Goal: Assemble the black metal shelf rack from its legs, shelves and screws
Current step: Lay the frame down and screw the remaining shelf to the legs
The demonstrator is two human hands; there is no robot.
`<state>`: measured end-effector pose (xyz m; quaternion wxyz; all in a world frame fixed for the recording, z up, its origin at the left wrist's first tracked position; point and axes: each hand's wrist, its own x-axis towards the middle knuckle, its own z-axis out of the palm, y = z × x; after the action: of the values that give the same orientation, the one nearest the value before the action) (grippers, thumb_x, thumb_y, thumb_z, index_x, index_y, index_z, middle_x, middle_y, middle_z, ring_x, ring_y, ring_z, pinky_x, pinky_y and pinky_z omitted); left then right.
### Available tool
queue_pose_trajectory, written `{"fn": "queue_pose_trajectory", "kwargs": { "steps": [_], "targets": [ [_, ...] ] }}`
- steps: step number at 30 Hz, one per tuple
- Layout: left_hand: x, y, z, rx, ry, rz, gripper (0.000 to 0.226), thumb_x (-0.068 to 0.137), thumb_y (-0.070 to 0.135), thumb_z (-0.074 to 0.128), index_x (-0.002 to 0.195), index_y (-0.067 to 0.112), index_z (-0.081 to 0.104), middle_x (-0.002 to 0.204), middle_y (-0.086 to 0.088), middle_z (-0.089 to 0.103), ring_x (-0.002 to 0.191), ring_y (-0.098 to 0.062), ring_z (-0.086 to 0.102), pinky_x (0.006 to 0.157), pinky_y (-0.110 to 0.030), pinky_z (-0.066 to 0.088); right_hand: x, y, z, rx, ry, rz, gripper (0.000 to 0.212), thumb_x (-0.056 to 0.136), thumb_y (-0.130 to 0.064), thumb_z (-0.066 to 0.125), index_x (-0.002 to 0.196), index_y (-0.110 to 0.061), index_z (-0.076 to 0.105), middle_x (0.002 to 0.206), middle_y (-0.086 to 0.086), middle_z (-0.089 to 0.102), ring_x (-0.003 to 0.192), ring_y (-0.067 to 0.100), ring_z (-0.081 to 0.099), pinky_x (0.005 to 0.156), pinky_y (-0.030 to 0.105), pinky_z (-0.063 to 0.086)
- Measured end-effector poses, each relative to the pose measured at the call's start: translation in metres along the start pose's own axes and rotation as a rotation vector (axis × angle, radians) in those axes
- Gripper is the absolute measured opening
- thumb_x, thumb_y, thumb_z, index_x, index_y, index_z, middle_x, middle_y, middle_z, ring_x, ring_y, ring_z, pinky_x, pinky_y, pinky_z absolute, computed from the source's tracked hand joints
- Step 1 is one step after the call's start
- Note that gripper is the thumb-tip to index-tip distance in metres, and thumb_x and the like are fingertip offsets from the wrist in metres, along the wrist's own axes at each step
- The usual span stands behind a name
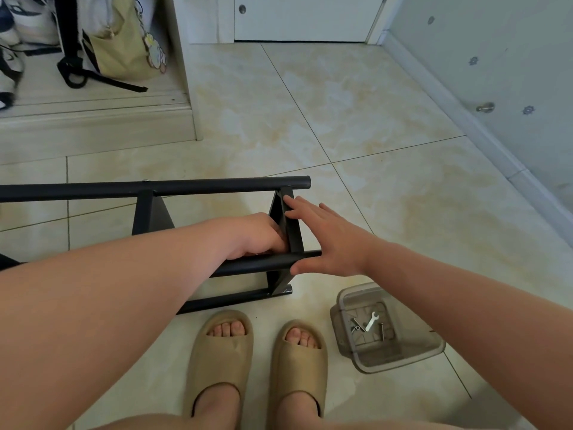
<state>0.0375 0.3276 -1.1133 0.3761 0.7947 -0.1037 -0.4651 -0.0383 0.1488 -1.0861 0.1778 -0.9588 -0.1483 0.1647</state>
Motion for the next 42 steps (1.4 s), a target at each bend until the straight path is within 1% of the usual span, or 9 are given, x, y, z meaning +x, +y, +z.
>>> {"fn": "queue_pose_trajectory", "kwargs": {
  "steps": [4,8,15,21,24,29,33,37,42],
  "targets": [
    [-0.0027,-0.0023,-0.0013,-0.028,0.028,0.020,0.009,0.083,0.017,0.071,0.085,0.009,0.075,0.058,0.001,0.063,0.053,-0.015,0.054,0.055,-0.020,0.042,0.0012,0.0014,-0.0003,0.004,0.007,0.005,0.105,0.080,-0.059,0.076,0.158,-0.021,0.019,0.168,-0.011,0.010,0.154,0.004,-0.001,0.124,0.030,-0.002],
    [-0.0016,-0.0025,0.0005,-0.053,0.076,0.038,0.005,0.082,0.016,0.074,0.079,0.012,0.073,0.048,0.007,0.060,0.037,-0.005,0.051,0.039,-0.010,0.036,0.0022,0.0011,-0.0007,-0.012,0.000,0.008,0.106,0.079,-0.060,0.077,0.158,-0.020,0.019,0.169,-0.011,0.009,0.155,0.006,0.002,0.125,0.032,0.001],
    [0.0011,-0.0001,0.0029,-0.119,0.103,0.008,0.005,0.080,0.005,0.073,0.081,0.009,0.075,0.059,-0.002,0.069,0.048,-0.013,0.062,0.054,-0.020,0.048,0.0018,0.0005,-0.0015,0.000,0.012,0.005,0.112,0.077,-0.058,0.079,0.160,-0.020,0.015,0.167,-0.008,0.019,0.154,0.008,0.008,0.123,0.028,0.004],
    [-0.0012,0.0037,0.0062,-0.008,0.075,-0.021,0.010,0.078,0.004,0.064,0.085,0.004,0.072,0.067,-0.010,0.059,0.062,-0.023,0.051,0.062,-0.027,0.041,0.0005,-0.0004,-0.0024,0.021,0.010,0.008,0.116,0.077,-0.055,0.080,0.162,-0.019,0.009,0.164,-0.006,0.027,0.153,0.009,0.012,0.125,0.031,0.009],
    [-0.0032,0.0048,0.0078,0.031,0.055,-0.054,0.011,0.079,0.006,0.062,0.084,0.008,0.072,0.062,-0.006,0.059,0.059,-0.022,0.051,0.058,-0.024,0.039,-0.0002,-0.0004,-0.0018,0.029,0.015,0.005,0.119,0.077,-0.054,0.081,0.162,-0.020,0.005,0.161,-0.006,0.033,0.152,0.008,0.013,0.121,0.024,0.008],
    [-0.0032,0.0053,0.0038,-0.021,0.026,-0.096,0.007,0.077,0.005,0.062,0.079,0.012,0.064,0.057,-0.005,0.052,0.051,-0.020,0.043,0.054,-0.024,0.034,-0.0006,-0.0009,-0.0021,0.032,0.013,0.012,0.119,0.077,-0.055,0.081,0.162,-0.020,0.005,0.162,-0.006,0.031,0.152,0.008,0.013,0.124,0.029,0.011],
    [-0.0042,0.0043,0.0021,-0.129,-0.028,-0.098,0.008,0.083,0.002,0.062,0.080,0.009,0.067,0.058,-0.003,0.065,0.045,-0.014,0.058,0.048,-0.019,0.043,-0.0012,-0.0015,-0.0021,0.043,0.016,0.017,0.120,0.077,-0.054,0.081,0.162,-0.020,0.004,0.161,-0.007,0.033,0.150,0.008,0.015,0.120,0.025,0.010],
    [-0.0031,0.0015,0.0018,-0.234,-0.104,-0.113,0.010,0.085,0.000,0.061,0.085,0.004,0.071,0.073,-0.010,0.073,0.062,-0.019,0.069,0.061,-0.024,0.051,-0.0019,-0.0027,-0.0027,0.041,0.012,0.019,0.121,0.077,-0.055,0.080,0.162,-0.021,0.002,0.161,-0.007,0.033,0.151,0.008,0.015,0.123,0.030,0.012],
    [-0.0018,-0.0007,0.0012,-0.288,-0.143,-0.134,0.012,0.088,0.003,0.062,0.087,0.005,0.073,0.083,-0.012,0.074,0.078,-0.024,0.068,0.079,-0.032,0.052,-0.0016,-0.0028,-0.0028,0.036,0.010,0.018,0.122,0.076,-0.056,0.080,0.162,-0.020,0.002,0.162,-0.006,0.032,0.151,0.010,0.017,0.124,0.032,0.014]
  ]
}}
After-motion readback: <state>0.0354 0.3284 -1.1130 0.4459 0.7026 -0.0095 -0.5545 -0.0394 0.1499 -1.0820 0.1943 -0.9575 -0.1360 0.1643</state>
